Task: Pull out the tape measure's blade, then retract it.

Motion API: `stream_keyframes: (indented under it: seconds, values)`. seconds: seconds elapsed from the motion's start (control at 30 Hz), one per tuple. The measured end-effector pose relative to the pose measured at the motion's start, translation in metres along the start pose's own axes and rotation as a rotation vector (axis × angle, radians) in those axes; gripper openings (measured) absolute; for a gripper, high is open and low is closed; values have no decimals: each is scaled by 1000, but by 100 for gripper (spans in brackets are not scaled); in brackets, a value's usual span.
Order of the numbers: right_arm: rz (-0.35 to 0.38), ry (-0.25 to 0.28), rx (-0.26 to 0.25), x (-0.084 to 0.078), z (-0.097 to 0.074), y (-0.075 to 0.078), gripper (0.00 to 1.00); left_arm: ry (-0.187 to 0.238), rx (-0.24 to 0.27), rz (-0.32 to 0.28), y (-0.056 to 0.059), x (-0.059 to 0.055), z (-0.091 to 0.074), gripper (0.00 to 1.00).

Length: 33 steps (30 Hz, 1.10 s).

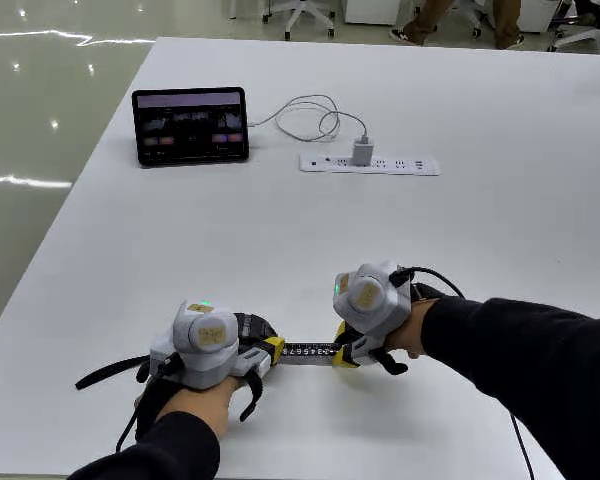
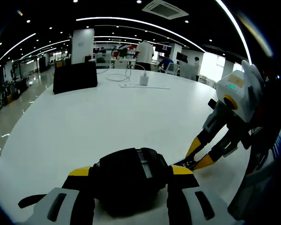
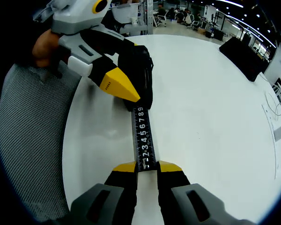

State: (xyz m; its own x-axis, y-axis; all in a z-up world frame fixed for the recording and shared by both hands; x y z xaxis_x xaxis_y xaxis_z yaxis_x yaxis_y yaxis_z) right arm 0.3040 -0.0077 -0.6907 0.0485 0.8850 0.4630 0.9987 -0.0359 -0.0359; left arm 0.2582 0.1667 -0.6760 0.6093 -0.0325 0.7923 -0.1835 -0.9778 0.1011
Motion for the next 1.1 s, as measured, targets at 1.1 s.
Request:
stream_keyframes:
  seconds: [1.1]
  values:
    - [-9, 24, 16, 15, 9, 2, 11, -7, -9, -7, -1, 0, -1, 58]
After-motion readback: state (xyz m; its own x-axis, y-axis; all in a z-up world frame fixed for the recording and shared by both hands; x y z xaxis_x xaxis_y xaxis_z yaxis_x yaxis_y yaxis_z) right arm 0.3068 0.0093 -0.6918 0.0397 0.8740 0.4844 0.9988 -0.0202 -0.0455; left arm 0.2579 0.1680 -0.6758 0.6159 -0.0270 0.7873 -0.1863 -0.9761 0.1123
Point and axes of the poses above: the centre of the closed fingertips' face, and the gripper's own axes: z roughly forward along the fingers, y roughly to its right, x roughly out of its top, the point moved 8 cm from there along -z, roughly backward along the fingers, and after that the axes turned 1 degree about x, right-handed, at the moved point
